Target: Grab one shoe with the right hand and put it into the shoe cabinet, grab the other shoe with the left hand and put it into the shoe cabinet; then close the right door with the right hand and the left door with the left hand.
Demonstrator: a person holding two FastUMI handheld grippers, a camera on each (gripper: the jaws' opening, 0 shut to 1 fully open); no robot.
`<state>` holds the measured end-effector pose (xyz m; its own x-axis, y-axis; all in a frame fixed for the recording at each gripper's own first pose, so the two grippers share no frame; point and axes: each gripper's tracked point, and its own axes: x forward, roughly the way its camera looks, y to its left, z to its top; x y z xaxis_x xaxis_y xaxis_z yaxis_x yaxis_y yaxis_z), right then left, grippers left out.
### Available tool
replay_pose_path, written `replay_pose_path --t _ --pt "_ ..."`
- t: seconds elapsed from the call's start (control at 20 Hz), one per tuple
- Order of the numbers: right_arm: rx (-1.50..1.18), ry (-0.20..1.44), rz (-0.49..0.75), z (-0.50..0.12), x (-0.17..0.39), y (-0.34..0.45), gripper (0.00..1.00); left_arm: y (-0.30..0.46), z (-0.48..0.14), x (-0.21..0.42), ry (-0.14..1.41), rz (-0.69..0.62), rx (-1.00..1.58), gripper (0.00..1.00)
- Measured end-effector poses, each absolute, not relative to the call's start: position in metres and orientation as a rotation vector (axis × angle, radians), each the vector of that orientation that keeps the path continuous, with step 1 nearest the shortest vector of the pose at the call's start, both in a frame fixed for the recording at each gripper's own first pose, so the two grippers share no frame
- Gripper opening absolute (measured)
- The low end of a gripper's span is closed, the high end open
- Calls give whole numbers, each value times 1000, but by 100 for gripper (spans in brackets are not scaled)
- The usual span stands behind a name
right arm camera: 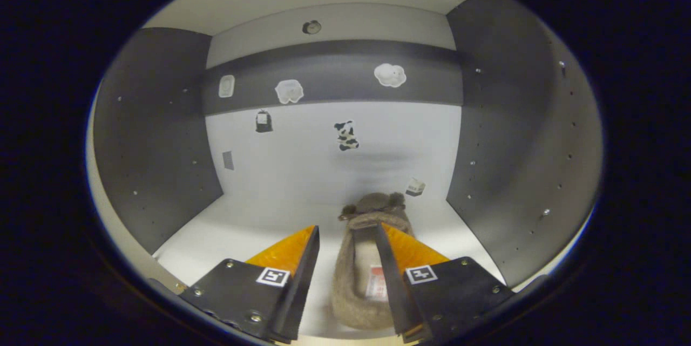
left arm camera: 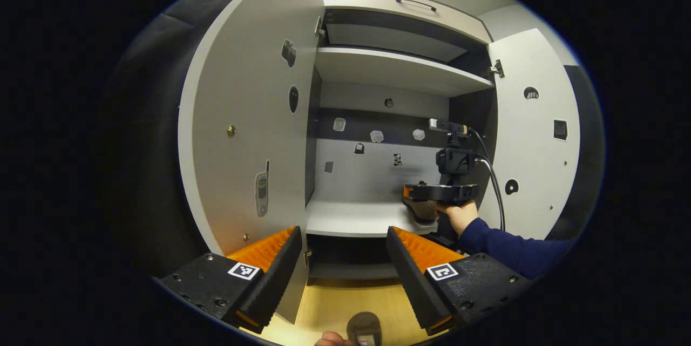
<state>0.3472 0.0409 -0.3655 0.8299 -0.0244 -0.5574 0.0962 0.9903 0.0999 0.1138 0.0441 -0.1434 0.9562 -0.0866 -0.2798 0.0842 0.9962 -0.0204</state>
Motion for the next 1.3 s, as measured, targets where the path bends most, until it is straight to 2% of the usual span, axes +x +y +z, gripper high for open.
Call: replay_pose_path --t 0.05,0.3,0.45,0.5,0.55,0.65,1.0,1.2,1.25,1.3 --pt "132 577 -57 -355 338 42 64 42 -148 112 297 -94 -4 96" --pt "175 482 2 -276 292 42 61 31 -181 102 360 -125 19 97" --pt "176 418 28 -226 260 34 61 26 -214 94 424 -136 63 97" --pt "173 394 33 -210 250 31 60 25 -227 91 446 -141 81 94" --pt "172 372 41 -194 239 29 60 23 -241 87 476 -143 102 97" --pt "166 337 56 -168 220 25 61 21 -270 78 541 -151 125 97" --pt "172 251 86 -96 165 11 60 10 -396 20 912 -245 47 98" --pt "159 218 65 -78 153 -9 63 26 -462 -7 1093 -266 47 95" --pt "155 214 56 -77 152 -14 60 29 -469 -11 1131 -268 53 93" --pt "155 213 47 -76 151 -18 60 31 -479 -15 1166 -270 59 93"
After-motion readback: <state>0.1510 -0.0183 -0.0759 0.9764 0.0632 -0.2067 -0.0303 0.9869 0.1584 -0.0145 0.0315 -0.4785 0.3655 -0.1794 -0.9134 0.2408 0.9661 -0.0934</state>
